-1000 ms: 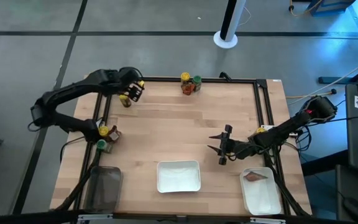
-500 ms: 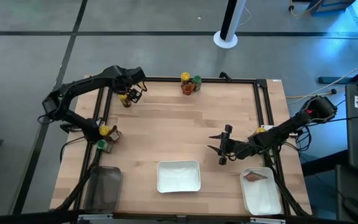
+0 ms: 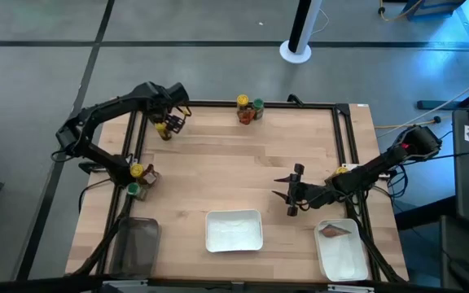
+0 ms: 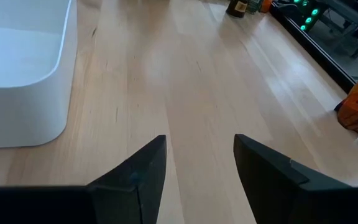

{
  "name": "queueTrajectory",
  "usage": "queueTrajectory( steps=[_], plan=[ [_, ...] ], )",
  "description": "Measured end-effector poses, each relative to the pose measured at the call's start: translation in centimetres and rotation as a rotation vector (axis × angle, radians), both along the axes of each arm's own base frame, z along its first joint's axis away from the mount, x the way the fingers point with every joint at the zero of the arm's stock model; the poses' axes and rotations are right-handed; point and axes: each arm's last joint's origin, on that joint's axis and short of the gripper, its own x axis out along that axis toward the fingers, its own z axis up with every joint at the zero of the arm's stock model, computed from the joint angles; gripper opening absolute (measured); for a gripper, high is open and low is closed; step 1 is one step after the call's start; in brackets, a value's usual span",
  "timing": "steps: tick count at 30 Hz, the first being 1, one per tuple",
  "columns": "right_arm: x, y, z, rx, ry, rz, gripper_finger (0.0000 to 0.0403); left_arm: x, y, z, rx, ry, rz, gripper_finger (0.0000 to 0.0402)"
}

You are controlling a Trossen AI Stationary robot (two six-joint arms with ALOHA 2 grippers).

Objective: Sort spices by type
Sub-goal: Put the top left yellow seasoning bottle into the left white bin

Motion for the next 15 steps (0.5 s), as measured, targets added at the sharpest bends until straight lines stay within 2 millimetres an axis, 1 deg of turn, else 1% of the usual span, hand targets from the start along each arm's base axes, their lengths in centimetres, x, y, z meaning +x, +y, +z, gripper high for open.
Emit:
queueTrajectory(
  steps=[2,9,15],
  plan=[
    [0.0,0.0,0.0,0.002,0.003,-0.002,0.0189,-0.1,0.1,-0.1,0.001,-0.002,0.008,0.0291],
    [0.0,0.0,-0.1,0.018,0.005,0.007,0.0189,-0.6,0.5,-2.1,-0.008,0.013,-0.005,0.0291],
    [0.0,0.0,0.0,0.018,0.005,0.007,0.0189,-1.1,0.8,-3.2,-0.04,-0.014,0.012,0.0291]
  ],
)
